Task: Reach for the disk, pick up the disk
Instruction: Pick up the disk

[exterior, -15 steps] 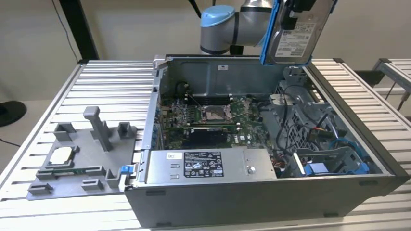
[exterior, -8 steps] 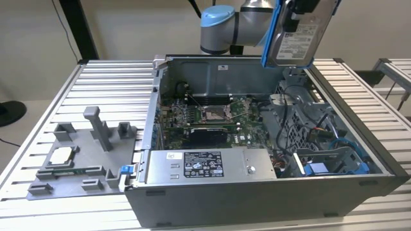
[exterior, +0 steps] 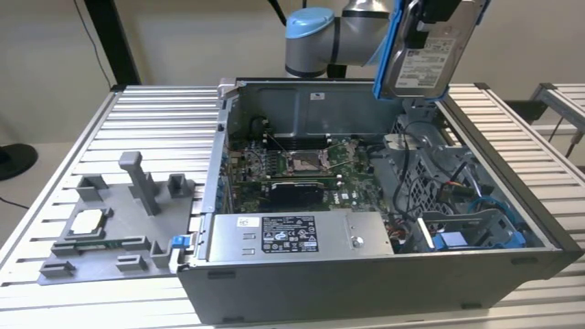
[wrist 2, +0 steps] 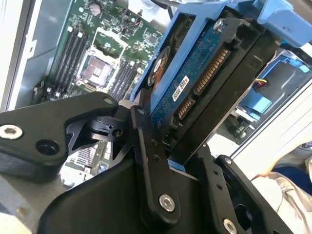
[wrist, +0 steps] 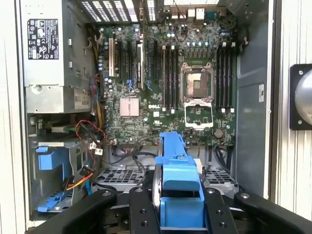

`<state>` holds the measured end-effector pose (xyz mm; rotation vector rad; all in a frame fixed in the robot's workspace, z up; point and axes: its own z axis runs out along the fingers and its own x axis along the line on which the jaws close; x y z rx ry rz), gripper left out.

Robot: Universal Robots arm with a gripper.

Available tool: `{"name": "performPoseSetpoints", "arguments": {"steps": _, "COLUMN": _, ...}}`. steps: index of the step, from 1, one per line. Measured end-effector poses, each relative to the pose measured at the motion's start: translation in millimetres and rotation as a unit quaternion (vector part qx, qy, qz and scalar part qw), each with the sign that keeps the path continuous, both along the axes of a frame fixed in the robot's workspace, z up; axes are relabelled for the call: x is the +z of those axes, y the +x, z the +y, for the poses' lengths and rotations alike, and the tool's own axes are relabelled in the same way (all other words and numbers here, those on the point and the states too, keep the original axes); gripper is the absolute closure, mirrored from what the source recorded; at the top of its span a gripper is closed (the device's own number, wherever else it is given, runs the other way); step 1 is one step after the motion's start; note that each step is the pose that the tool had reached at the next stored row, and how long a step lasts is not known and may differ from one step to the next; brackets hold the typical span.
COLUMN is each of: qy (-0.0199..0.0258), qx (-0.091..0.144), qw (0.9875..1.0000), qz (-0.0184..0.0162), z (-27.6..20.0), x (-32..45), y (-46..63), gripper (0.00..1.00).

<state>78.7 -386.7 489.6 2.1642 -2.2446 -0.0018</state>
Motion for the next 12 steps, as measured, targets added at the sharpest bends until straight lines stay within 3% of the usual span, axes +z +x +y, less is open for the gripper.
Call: {"name": "performPoseSetpoints", "arguments": {"steps": 12, "qy": 0.0000, "qx": 0.000, "qw": 1.0000, "qz": 0.0000, "z": -14.1, "x": -1.5, "y": -0.1, "gripper": 1.00}}
